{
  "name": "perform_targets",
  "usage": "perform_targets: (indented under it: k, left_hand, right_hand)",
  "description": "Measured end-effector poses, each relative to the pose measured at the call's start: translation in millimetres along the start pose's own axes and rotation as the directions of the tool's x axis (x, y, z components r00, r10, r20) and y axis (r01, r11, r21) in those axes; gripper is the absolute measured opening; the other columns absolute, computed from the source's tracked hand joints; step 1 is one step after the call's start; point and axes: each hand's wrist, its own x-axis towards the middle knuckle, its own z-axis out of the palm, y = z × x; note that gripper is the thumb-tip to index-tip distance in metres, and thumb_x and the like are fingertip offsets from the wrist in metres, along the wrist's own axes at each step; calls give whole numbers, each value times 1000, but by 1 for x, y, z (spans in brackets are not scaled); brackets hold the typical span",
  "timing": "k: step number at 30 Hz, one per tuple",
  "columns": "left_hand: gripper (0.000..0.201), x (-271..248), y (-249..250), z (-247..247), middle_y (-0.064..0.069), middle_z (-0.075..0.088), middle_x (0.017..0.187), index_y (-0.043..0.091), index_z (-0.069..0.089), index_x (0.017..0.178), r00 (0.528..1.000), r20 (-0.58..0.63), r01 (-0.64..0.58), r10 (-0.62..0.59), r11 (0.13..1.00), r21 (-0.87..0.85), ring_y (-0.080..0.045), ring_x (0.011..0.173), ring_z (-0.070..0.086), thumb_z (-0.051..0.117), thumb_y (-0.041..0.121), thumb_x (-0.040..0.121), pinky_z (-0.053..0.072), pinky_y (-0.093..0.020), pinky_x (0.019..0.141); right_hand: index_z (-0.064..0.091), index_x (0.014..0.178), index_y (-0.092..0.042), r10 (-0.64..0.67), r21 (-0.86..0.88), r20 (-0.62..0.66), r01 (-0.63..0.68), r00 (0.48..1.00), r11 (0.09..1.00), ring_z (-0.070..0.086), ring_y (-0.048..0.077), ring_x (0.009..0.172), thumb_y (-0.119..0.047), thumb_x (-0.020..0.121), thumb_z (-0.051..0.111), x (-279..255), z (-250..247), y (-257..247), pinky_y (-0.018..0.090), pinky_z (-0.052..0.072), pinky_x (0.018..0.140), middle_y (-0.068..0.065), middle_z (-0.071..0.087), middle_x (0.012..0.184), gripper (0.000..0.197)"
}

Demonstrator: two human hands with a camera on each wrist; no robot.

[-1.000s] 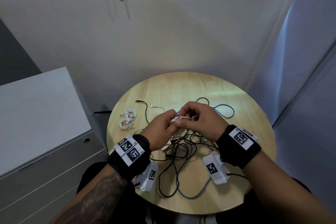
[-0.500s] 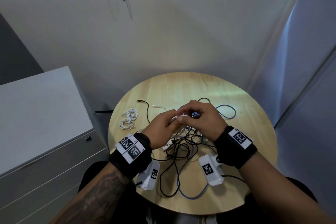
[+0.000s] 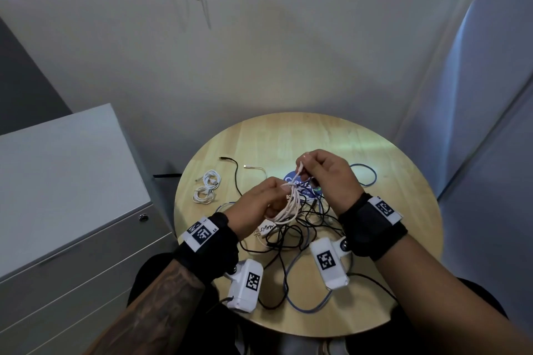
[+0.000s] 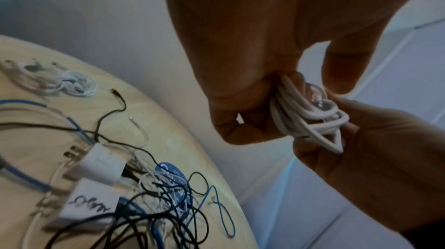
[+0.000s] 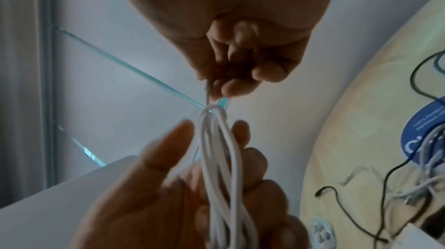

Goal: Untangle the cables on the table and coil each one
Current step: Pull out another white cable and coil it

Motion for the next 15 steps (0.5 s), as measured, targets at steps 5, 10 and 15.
perform_targets:
  k: [5,10,15]
  left_hand:
    - [35,0,-12,0,14,38,63,34,55,64,995,-47,-85,89,994,68,-6,56,31,44,39,96,27,-21,56]
    - [31,3,-9,-2,14,39,61,18,50,77,976,-149,-134,156,980,148,-4,55,32,39,25,105,28,-19,55]
    - [28,7,-4,-5,12,43,61,12,53,84,935,-261,-218,239,970,107,-4,55,35,38,22,106,30,-18,54]
  right_hand:
    - [65,74,-10,0,94,-149,14,989,995,50,12,64,-7,98,53,8,1,4,20,47,58,2,63,72,27]
    - [65,76,-10,63,215,-180,-23,982,976,53,12,63,-6,95,57,11,3,11,24,50,59,3,62,71,21]
    - [60,97,-11,27,85,-54,-22,998,996,62,11,65,4,90,62,-2,-1,22,28,56,69,1,67,73,16]
